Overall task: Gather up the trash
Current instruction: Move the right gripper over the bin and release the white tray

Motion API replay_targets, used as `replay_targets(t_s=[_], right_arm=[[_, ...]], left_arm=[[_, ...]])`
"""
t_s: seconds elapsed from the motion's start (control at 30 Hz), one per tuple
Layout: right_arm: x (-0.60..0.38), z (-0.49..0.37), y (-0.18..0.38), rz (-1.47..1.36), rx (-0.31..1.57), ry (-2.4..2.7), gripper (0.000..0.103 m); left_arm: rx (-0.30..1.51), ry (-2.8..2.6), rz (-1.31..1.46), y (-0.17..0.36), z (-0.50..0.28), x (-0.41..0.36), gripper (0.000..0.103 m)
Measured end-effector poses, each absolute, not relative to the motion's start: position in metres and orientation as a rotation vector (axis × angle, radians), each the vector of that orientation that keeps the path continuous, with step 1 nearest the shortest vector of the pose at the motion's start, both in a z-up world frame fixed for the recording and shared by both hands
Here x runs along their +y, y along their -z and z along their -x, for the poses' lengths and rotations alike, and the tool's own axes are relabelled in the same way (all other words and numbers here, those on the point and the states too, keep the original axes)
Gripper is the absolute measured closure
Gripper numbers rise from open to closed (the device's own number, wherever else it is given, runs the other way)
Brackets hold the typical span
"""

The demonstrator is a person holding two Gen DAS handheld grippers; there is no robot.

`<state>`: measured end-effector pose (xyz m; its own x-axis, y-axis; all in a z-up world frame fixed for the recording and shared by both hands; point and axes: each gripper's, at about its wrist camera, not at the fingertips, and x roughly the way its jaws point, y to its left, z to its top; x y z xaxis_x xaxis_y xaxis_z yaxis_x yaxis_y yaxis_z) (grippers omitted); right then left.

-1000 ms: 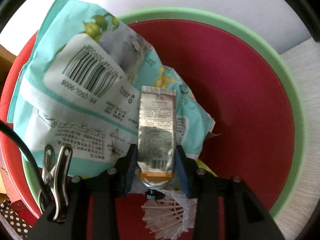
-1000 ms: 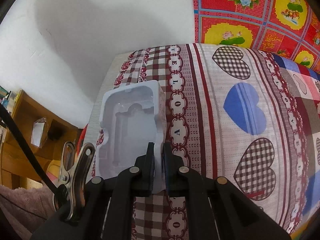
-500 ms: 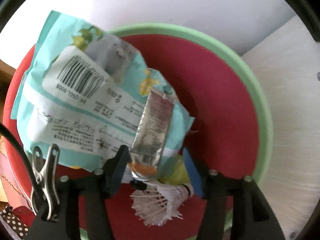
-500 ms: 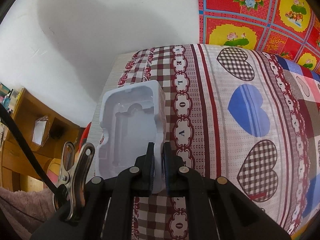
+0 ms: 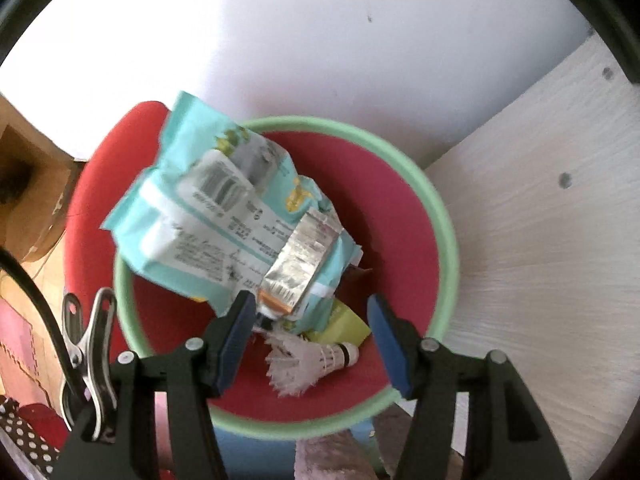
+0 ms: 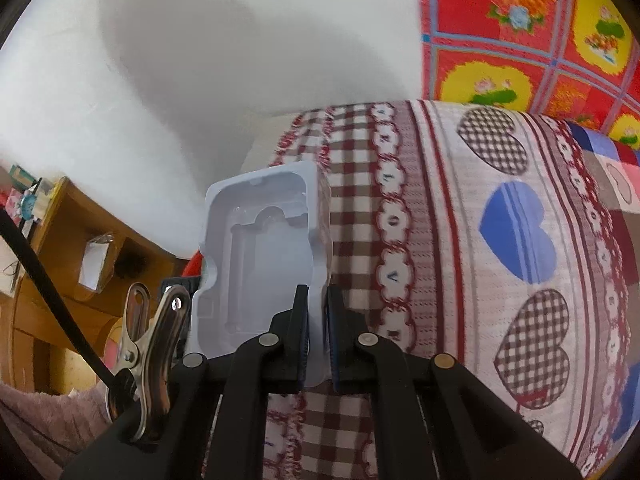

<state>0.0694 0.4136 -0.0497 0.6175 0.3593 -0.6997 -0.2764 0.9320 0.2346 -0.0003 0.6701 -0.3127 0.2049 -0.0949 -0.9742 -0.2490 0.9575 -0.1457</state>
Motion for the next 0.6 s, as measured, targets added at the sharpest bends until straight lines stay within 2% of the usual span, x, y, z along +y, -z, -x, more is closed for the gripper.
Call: replay_targets(t_s=[0.2,0.6], right_arm=[[0.450,-0.080,0.047,-0.076,0.818,-0.464,0.094],[0.542,-0.119,0.067,0.037,0.919,-0.547,0.094]], left_arm=[[1.339,-0.130,0.316,0.273,0.008,0.688,0.041],[1.264,-0.203,0.350,0.203,0.039,0.724,0.041]])
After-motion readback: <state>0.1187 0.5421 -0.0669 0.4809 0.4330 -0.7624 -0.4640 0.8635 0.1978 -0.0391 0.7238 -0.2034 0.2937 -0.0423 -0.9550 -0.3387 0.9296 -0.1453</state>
